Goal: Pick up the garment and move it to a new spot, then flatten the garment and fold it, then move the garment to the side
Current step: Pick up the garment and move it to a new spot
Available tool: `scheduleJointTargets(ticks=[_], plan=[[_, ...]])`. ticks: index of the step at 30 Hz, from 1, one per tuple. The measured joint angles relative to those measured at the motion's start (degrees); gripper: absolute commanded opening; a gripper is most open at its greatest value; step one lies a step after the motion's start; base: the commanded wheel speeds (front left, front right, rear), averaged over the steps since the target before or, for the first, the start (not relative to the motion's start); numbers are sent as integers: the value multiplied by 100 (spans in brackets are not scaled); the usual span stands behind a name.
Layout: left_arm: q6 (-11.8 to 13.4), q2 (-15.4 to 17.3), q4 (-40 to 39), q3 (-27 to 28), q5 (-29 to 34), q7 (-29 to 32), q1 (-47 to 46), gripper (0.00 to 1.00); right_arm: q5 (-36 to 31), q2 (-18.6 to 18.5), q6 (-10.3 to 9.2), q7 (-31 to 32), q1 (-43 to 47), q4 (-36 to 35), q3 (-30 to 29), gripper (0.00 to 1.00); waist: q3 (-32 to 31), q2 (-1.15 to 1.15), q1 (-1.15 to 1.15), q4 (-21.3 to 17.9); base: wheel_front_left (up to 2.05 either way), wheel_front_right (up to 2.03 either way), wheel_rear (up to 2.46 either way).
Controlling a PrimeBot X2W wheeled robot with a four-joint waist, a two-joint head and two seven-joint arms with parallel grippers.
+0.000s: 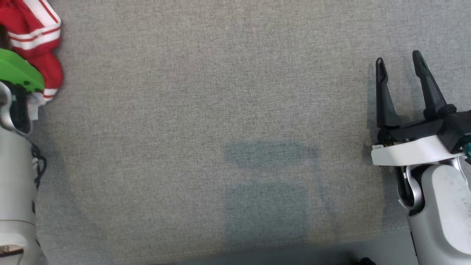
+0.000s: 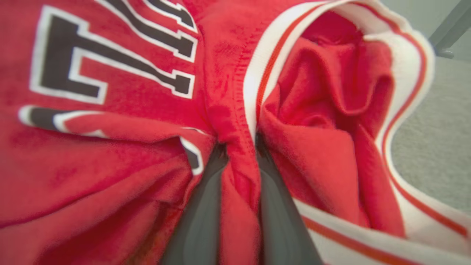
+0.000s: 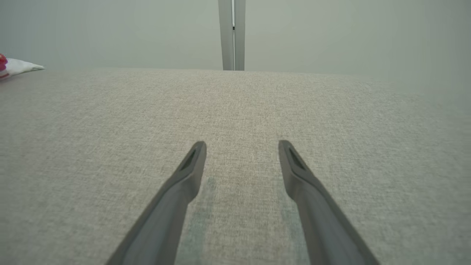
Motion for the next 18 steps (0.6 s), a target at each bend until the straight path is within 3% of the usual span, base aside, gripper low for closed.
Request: scheduleJointTargets(ticks=[4, 7, 11, 18], plan=[[-21, -178, -265, -348, -102, -167, 267, 0, 3, 105, 0, 0, 153, 56, 23, 100, -205, 0, 0, -13, 0, 0, 0], [-32, -543, -926, -887, -615, -90, 677, 0, 13, 196, 0, 0, 346, 124, 49, 100, -473, 0, 0, -1, 0, 0, 0], [-48, -756, -2302, -1681, -1204, 282, 1227, 0, 23, 292, 0, 0, 593, 193, 56, 100, -910, 0, 0, 67, 0, 0, 0], [-22, -909, -4657, -2537, -1584, 1240, 2360, 0, 56, 436, 0, 0, 902, 252, 121, 100, -1710, 0, -1, 110, 0, 0, 0]])
